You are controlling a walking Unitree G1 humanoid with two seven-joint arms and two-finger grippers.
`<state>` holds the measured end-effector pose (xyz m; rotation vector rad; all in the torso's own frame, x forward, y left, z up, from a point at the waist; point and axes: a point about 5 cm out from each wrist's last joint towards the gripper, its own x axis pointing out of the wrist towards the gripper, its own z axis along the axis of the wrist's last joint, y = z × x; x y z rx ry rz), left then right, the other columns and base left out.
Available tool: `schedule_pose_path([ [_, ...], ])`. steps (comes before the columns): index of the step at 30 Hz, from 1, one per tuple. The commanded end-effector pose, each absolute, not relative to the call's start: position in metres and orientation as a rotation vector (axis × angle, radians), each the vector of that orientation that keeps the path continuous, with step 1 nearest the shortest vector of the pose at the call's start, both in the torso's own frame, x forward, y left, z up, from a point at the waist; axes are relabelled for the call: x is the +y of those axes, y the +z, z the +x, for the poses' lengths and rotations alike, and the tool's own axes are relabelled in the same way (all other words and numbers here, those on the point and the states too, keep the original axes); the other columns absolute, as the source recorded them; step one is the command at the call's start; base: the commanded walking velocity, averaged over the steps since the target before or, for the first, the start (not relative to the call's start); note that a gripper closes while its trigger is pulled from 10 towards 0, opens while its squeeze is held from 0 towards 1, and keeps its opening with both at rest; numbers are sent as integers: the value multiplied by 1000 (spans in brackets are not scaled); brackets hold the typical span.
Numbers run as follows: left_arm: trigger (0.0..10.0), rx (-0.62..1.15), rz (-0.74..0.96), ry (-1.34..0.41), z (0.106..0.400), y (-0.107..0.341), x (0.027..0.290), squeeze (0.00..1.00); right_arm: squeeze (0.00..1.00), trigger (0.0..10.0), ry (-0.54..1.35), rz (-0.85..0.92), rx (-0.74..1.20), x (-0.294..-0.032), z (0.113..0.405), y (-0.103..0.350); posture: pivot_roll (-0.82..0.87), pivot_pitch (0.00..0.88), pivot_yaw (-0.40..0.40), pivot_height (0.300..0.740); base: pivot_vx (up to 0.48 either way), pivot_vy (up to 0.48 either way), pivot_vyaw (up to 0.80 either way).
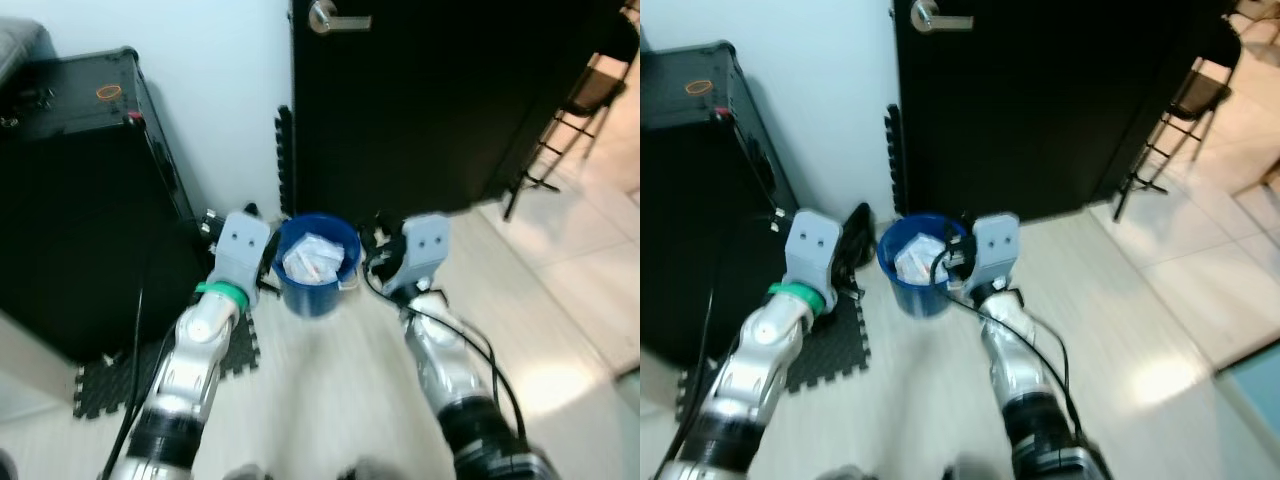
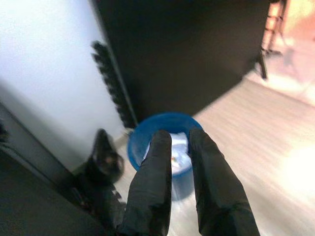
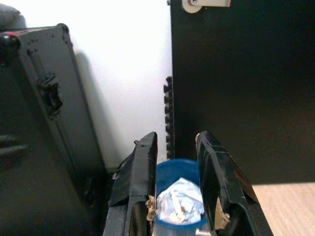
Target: Clean up the room
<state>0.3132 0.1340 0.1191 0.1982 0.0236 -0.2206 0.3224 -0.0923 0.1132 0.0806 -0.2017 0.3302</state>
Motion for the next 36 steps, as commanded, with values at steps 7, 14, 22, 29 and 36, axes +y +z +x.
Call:
schedule_pose_path([
  [7, 10000, 155, 275, -268, 298, 88, 122, 0, 0, 10000, 329, 43, -98, -100, 315, 87, -3, 0, 51, 726, 0, 0, -800],
  [14, 10000, 208, 319, -295, 292, 72, 127, 0, 0, 10000, 350, 11, 17, -104, 300, 56, -4, 0, 53, 726, 0, 0, -800],
  [22, 10000, 177, 275, -248, 297, 80, 129, 0, 0, 10000, 362, 22, 6, -98, 301, 58, -1, 0, 54, 726, 0, 0, -800],
  [29, 10000, 157, 249, -253, 298, 85, 127, 0, 0, 10000, 363, 24, -2, -98, 303, 60, 0, 0, 52, 726, 0, 0, -800],
  [36, 10000, 140, 223, -264, 299, 89, 123, 0, 0, 10000, 362, 24, -5, -98, 303, 60, -4, 0, 53, 726, 0, 0, -800],
])
